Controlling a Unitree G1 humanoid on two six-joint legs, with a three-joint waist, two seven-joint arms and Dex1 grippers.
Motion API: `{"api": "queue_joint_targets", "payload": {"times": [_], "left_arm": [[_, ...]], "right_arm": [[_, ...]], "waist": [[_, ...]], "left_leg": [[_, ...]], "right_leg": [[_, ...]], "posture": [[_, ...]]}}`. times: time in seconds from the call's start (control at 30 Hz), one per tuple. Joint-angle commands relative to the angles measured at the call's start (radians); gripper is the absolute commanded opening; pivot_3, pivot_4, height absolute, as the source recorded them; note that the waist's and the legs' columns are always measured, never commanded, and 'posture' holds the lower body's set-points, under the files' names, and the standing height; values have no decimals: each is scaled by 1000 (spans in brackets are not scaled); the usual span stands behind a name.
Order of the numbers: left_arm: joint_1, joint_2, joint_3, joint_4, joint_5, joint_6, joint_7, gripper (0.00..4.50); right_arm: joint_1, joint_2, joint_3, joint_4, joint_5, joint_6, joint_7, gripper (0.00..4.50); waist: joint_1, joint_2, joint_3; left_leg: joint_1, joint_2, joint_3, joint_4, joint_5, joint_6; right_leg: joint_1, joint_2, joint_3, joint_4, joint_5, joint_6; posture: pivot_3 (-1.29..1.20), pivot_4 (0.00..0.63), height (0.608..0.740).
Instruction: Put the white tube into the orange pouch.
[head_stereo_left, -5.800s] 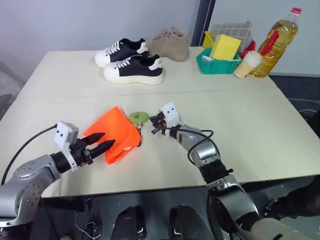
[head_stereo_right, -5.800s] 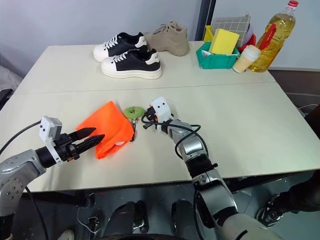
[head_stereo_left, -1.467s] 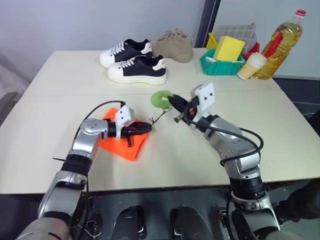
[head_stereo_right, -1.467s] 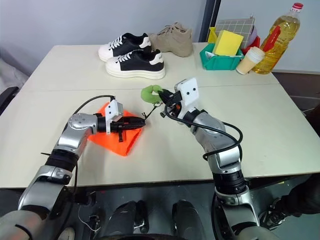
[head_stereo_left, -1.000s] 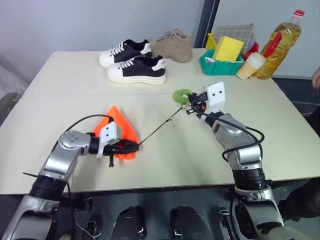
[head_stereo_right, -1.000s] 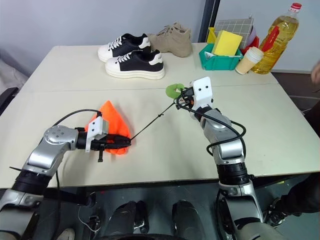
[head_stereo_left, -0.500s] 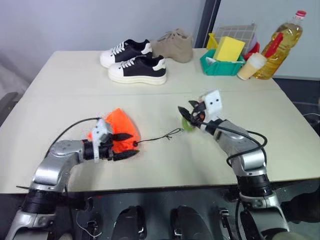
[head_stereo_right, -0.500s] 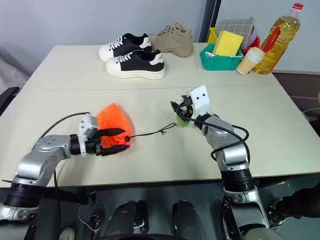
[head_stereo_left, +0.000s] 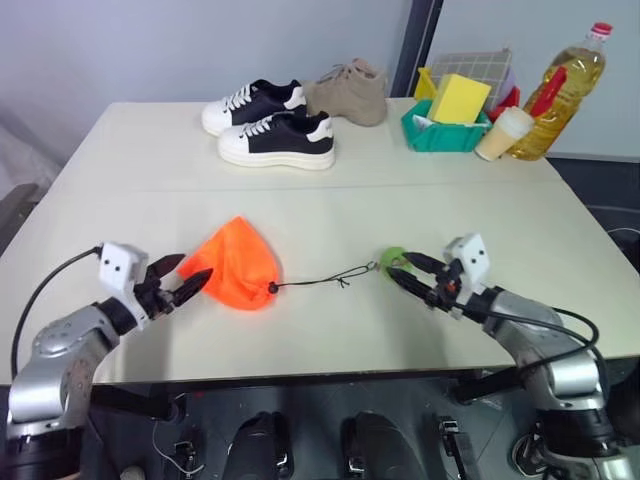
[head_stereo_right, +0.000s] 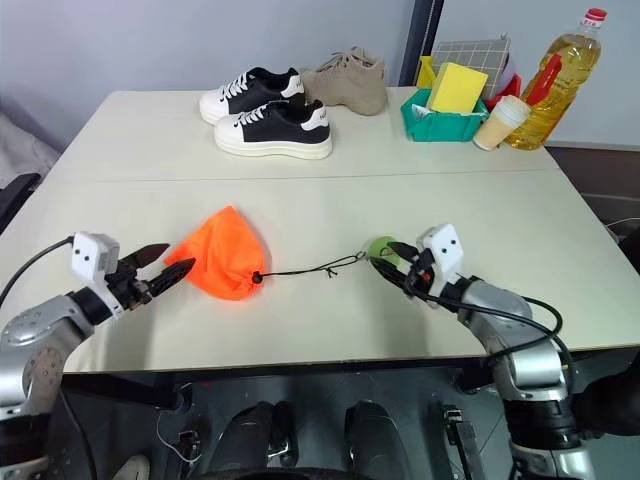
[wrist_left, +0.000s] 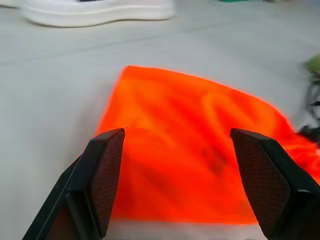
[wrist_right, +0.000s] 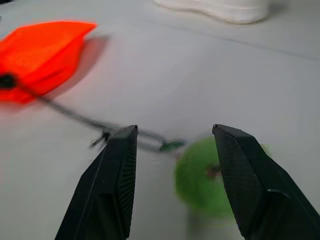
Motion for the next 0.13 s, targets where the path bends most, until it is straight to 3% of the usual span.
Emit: {"api": "queue_joint_targets", "payload": {"times": [0.03,0.13], "left_arm": [[11,-2,23,-39,-3,-28,18,3593],[18,-1,21,-44,-15,-22,13,3593]], "right_arm": [[-17,-6,-30,8,4,-50,2,2434],[-21,-5,-38,28,-3,-66,-7,2434]], "waist": [[0,0,0],[1,0,0]], "left_leg": [[0,0,0,0,0,-1],[0,0,0,0,-1,-2]], "right_leg": [[0,0,0,0,0,0],[0,0,0,0,0,-1]], "posture": [[0,150,740],[0,150,740]]}}
